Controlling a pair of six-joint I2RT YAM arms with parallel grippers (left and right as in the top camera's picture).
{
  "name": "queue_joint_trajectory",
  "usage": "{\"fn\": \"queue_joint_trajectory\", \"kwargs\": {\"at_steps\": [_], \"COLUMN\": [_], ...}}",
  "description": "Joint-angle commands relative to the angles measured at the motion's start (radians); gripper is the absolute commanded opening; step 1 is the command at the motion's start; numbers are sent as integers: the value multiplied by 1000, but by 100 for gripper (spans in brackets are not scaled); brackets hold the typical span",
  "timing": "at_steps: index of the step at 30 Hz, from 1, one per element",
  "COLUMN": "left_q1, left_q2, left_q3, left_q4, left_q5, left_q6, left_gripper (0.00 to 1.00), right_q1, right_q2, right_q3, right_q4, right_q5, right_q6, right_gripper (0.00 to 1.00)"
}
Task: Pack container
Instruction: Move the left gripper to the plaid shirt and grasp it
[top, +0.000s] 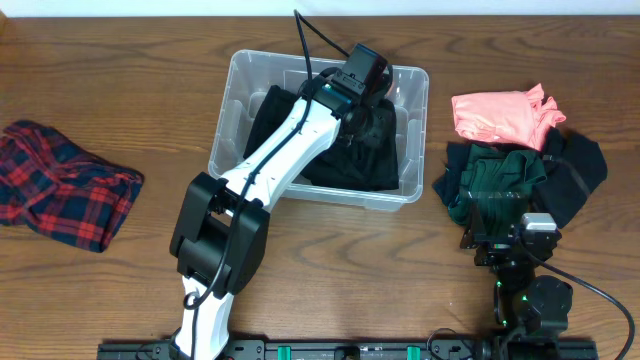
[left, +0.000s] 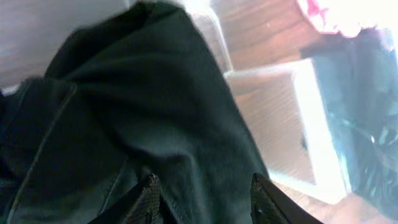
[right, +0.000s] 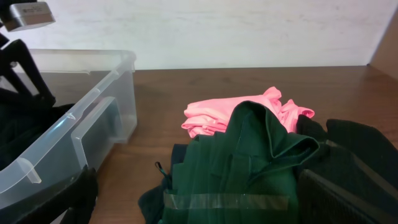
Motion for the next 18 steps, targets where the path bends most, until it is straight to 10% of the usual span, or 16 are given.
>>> {"fn": "queue_joint_trajectory", "kwargs": {"at_steps": [1, 18], "left_q1": [34, 608], "left_q2": [-82, -469], "left_q3": [68, 86], "left_q4": [-49, -592], "left_q5": [2, -323], "left_q6": [4, 102], "left_gripper": [48, 64], "right_q1": [-8, -8], "right_q2": [-3, -3], "right_q3": [-3, -3], "right_q4": [0, 0], "right_q5": [7, 7], "right_q6": [3, 3], "right_gripper": [99, 99]}}
